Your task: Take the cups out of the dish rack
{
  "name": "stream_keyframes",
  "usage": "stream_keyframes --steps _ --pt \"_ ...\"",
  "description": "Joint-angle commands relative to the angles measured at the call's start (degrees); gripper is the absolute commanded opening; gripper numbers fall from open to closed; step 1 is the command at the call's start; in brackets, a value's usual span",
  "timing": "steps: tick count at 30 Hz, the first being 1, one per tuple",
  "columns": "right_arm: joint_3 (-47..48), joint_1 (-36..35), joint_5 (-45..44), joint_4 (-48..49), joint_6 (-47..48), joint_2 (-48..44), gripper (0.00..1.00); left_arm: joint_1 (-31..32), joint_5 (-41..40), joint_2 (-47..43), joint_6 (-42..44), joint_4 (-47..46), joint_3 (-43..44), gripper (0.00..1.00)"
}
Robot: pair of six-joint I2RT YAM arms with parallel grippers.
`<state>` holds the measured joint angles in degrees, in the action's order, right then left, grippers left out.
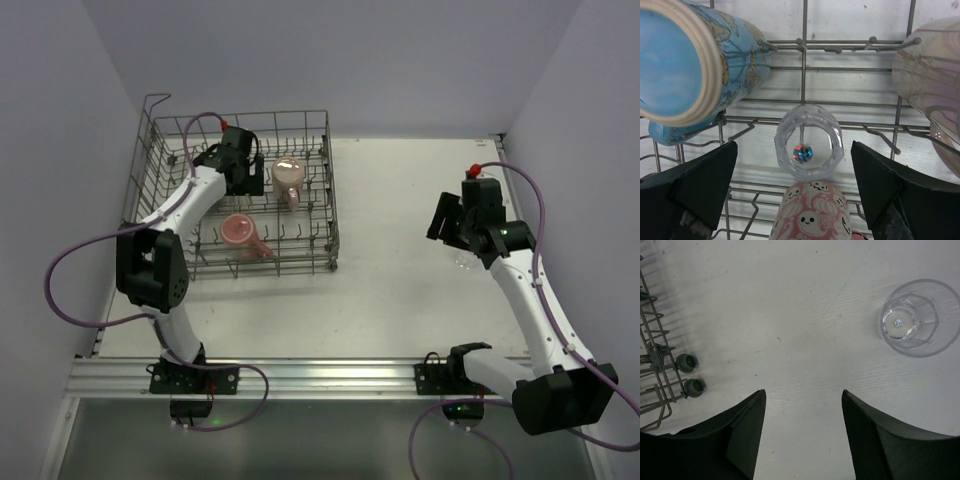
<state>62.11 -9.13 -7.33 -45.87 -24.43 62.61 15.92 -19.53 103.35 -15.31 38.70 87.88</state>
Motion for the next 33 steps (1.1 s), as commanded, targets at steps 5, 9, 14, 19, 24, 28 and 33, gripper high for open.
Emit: stream_keyframes --steps 5,9,14,19,24,28,33 --pt "-0.7 -0.2 2.1 2.2 1.4 -0.3 0.65 -2.8 4.9 3.9 1.4 -1.5 5.5 1.0" --pt "-0.8 -0.2 2.7 2.7 1.4 -0.3 0.65 -3.1 5.6 5.6 1.4 -1.8 6.4 1.0" --pt "-1.2 -0.2 3.0 3.0 1.5 0.0 0.65 -3.3 6.3 6.6 1.1 -2.0 6.3 0.96" --pt "-1.1 -0.2 3.4 3.1 1.5 -0.1 0.65 -3.3 5.7 6.7 1.1 -2.0 5.7 0.81" --pt "-0.7 -0.2 3.6 2.6 1.6 -0.1 0.65 -3.3 5.6 6.5 1.0 -2.1 5.9 0.27" --pt "-0.1 -0.3 3.9 2.3 1.3 -0.2 0.65 -3.3 4.4 5.5 0.8 -1.5 6.1 0.0" --pt "0.6 -0.3 5.3 2.2 0.6 -0.3 0.65 -3.3 2.6 1.3 0.5 -0.5 7.0 0.0"
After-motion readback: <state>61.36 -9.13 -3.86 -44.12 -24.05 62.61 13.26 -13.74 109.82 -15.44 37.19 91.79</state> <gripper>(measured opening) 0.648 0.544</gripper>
